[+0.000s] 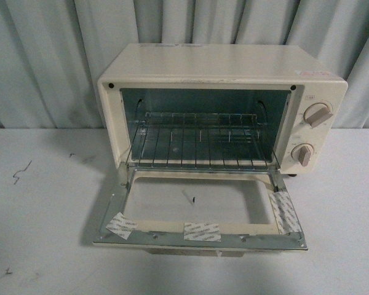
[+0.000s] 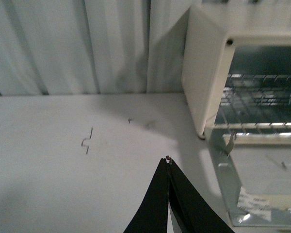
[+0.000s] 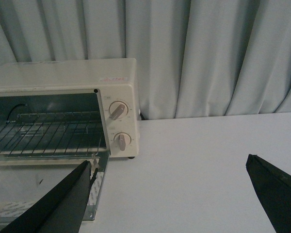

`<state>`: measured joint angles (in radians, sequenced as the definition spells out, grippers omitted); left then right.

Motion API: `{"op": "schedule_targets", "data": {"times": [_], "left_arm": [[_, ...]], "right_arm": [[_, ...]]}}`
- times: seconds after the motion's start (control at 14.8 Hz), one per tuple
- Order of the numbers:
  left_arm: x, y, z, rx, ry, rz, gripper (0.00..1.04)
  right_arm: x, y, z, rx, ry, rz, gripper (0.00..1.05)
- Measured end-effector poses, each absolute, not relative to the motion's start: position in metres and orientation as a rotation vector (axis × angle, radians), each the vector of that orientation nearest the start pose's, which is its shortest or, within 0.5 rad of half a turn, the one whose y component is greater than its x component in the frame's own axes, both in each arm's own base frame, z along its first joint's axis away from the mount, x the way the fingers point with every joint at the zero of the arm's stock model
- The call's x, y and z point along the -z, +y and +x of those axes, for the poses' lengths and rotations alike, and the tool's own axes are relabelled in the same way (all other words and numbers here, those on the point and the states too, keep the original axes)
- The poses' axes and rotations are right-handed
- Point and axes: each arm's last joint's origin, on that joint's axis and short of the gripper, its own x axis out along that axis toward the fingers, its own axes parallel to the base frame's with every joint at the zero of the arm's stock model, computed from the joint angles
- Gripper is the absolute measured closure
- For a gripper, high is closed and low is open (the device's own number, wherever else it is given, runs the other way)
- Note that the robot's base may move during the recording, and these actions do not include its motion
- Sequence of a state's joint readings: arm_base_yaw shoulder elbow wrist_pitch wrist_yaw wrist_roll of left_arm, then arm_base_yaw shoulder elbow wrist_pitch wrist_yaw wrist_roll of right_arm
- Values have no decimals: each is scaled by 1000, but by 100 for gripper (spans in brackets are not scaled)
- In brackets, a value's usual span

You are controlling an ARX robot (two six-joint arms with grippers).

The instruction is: Open oven

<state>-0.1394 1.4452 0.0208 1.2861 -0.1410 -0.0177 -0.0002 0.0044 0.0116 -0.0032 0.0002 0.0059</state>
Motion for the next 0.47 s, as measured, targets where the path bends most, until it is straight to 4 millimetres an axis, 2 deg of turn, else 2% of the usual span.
{"op": "schedule_targets", "data": {"times": [0.13, 0.47], "left_arm": [[-139, -15, 168, -4, 21, -15, 103], [-161, 0, 148, -5, -21, -17, 103]], "right_arm": [[-167, 0, 97, 0, -4, 6, 6], [-167, 0, 97, 0, -4, 6, 6]]}}
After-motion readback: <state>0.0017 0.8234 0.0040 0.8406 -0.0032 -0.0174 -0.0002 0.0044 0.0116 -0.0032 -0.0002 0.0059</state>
